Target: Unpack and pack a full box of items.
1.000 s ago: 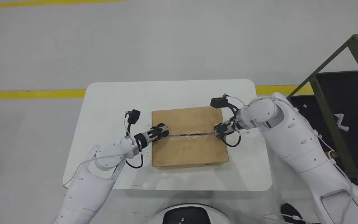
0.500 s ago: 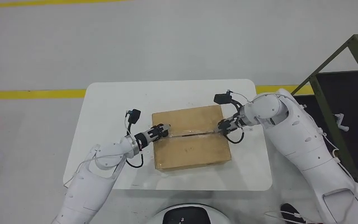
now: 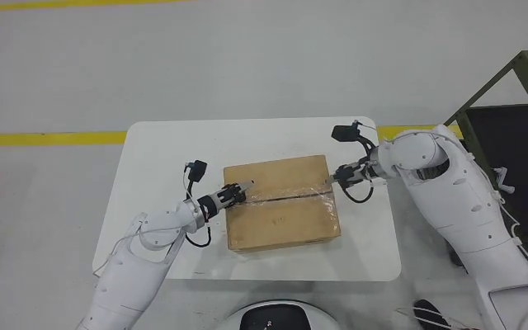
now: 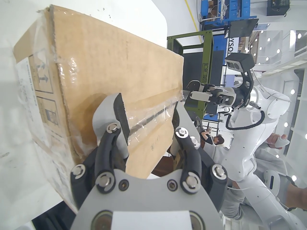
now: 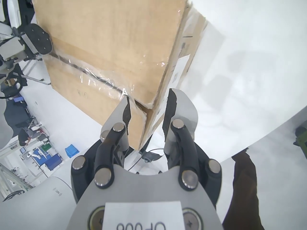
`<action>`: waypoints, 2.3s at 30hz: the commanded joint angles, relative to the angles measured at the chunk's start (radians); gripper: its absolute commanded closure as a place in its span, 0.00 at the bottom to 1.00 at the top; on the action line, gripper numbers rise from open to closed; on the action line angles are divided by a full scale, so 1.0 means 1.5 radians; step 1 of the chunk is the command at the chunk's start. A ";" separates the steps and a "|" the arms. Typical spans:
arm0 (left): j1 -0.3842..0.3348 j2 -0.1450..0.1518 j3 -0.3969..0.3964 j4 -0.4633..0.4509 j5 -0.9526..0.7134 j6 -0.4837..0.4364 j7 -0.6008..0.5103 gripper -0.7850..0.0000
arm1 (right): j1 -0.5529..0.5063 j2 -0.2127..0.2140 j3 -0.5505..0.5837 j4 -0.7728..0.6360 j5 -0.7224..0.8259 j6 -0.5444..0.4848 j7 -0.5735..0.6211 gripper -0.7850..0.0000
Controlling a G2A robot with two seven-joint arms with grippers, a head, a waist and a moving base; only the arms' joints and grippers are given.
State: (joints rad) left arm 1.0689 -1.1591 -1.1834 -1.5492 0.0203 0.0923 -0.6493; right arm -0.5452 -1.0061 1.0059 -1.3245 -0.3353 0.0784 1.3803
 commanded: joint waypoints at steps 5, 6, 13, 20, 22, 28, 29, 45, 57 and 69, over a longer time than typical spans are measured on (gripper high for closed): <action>0.003 0.001 -0.005 -0.007 -0.002 0.001 -0.004 0.00 | -0.043 0.012 0.052 -0.035 0.039 -0.001 -0.046 0.71; 0.004 0.001 -0.006 -0.009 -0.003 0.002 -0.005 0.00 | -0.050 0.013 0.060 -0.043 0.044 -0.003 -0.058 0.73; 0.011 0.002 -0.022 -0.031 -0.019 0.001 0.001 0.00 | -0.101 0.018 0.108 -0.079 0.125 -0.039 -0.136 1.00; 0.022 0.004 -0.043 -0.056 -0.039 -0.005 0.007 0.00 | -0.161 0.015 0.136 -0.089 0.239 -0.101 -0.229 1.00; 0.025 0.005 -0.048 -0.061 -0.042 -0.004 0.008 0.00 | -0.174 0.014 0.141 -0.088 0.272 -0.119 -0.252 1.00; 0.033 0.006 -0.067 -0.082 -0.058 -0.012 0.022 0.00 | -0.212 0.004 0.136 -0.069 0.381 -0.206 -0.301 1.00; 0.035 0.006 -0.071 -0.086 -0.061 -0.014 0.025 0.00 | -0.217 0.001 0.132 -0.063 0.406 -0.217 -0.309 1.00; 0.052 0.010 -0.102 -0.102 -0.068 -0.017 0.044 0.00 | -0.231 -0.007 0.099 -0.092 0.396 -0.219 -0.328 1.00; 0.064 0.012 -0.121 -0.108 -0.047 -0.025 0.080 0.00 | -0.149 -0.045 -0.039 -0.009 0.332 -0.221 -0.324 1.00; 0.083 0.015 -0.161 -0.113 -0.041 -0.009 0.121 0.00 | -0.110 -0.075 -0.107 0.073 0.324 -0.206 -0.304 1.00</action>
State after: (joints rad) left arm 1.1936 -1.1365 -1.4260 -1.7186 -0.0414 0.0791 -0.4673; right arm -0.7119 -1.1172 0.8472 -1.2215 0.1499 -0.2328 0.9235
